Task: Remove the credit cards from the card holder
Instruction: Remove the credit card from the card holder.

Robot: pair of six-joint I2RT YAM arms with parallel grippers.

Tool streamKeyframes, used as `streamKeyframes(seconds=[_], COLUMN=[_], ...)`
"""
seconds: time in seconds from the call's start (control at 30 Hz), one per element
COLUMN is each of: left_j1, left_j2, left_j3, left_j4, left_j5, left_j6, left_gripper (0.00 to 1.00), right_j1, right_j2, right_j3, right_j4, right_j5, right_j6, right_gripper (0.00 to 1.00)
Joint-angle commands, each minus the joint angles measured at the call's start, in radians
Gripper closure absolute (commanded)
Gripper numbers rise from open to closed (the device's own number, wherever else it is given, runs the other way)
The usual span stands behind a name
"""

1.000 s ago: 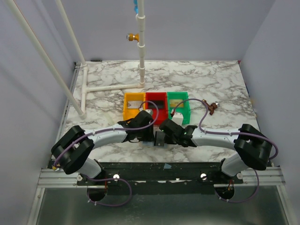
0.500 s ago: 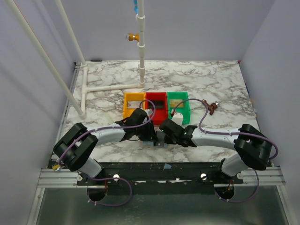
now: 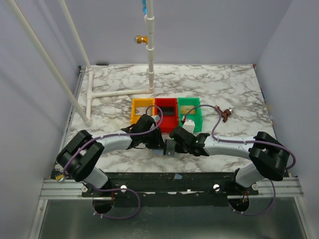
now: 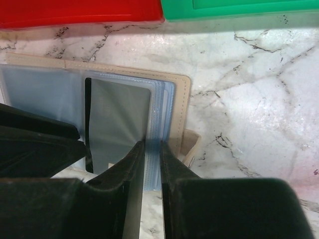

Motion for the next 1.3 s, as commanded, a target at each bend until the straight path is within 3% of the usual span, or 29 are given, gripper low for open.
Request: streamKeyframes(seconds=[0.0,0.4,0.77,1.27], left_j1=[0.003,0.002,0.014,0.053], left_j2=[0.019,0.045,0.051,0.005], left_j3=[-0.003,-0.035,-0.083,-0.101], left_j4=[0.029,0.103,0.219,0.155], left_j5=[0.017,0.093,0.165,0.134], left_j6=[0.003,-0.033,-0.101,-0.078], left_gripper=[0.73,0.82,1.0,1.0], right_j1=[0.002,0.001,0.002,0.001], right_j2=[0.042,0.088,0.095,0.055], right_j3=[-0.03,0.019,-0.001,-0.05], right_j4=[-0.046,-0.035,-0.037,-0.042], right_j5=[0.007,-0.024,-0.02,0.008], right_j6=[-0.013,-0.039,-0.03,-0.003], right_gripper=[0.82,0.85,0.85,0.76])
